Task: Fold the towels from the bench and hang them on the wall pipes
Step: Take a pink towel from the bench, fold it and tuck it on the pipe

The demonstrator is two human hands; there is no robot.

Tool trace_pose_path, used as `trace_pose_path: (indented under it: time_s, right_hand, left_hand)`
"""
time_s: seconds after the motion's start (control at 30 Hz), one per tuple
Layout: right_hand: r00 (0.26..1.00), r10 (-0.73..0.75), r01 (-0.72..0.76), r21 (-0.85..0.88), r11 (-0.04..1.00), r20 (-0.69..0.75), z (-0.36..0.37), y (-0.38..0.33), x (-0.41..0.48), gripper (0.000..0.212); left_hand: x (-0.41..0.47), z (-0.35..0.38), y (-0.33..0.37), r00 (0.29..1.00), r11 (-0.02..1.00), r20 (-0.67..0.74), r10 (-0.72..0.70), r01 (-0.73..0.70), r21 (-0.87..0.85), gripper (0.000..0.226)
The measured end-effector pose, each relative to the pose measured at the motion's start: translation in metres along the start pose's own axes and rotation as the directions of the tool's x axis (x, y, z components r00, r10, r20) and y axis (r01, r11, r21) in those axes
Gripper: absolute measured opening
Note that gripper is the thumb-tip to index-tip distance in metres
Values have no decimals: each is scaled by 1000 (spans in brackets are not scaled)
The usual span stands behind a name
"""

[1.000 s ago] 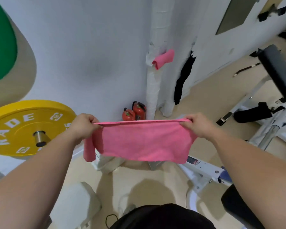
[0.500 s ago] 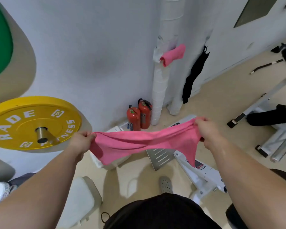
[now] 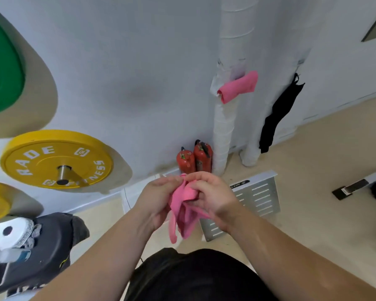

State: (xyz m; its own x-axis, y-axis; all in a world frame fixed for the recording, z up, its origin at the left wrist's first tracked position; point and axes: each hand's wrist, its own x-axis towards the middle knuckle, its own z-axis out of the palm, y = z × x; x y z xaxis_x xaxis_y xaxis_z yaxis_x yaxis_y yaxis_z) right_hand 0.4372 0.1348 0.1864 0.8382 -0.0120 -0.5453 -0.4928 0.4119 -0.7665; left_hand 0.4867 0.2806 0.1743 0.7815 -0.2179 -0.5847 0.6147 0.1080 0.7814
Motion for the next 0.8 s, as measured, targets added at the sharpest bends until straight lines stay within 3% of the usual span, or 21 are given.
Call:
trace_pose_path:
  time_s: [0.13, 0.23, 0.4, 0.57, 0.67, 0.8]
  right_hand:
    - [993, -21, -1, 179, 984, 120, -13, -10, 2, 32]
    - [988, -79, 57, 157, 986, 135, -24, -15, 6, 26]
    - [969, -225, 234, -82, 969, 101, -40, -20, 5, 13]
    - [924, -366, 375, -469, 800, 115, -64, -26, 9, 30]
    - [893, -437, 422, -547, 723, 110, -72, -28, 13, 19]
    - [857, -506, 451, -626, 637, 102, -76, -31, 14, 13]
  left_hand:
    - [-4, 22, -1, 997, 995, -17, 75, -76, -65, 29]
    - [-5, 24, -3, 994, 988, -30, 103, -106, -110, 38]
    - [-3, 36, -5, 993, 992, -26, 114, -115, -43, 25]
    - [-4, 56, 0, 984, 972, 67, 163, -172, 160, 28]
    - [-7, 66, 4, 976, 924, 97, 197, -218, 314, 30]
    - [-8, 75, 5, 970, 884, 131, 207, -243, 399, 34]
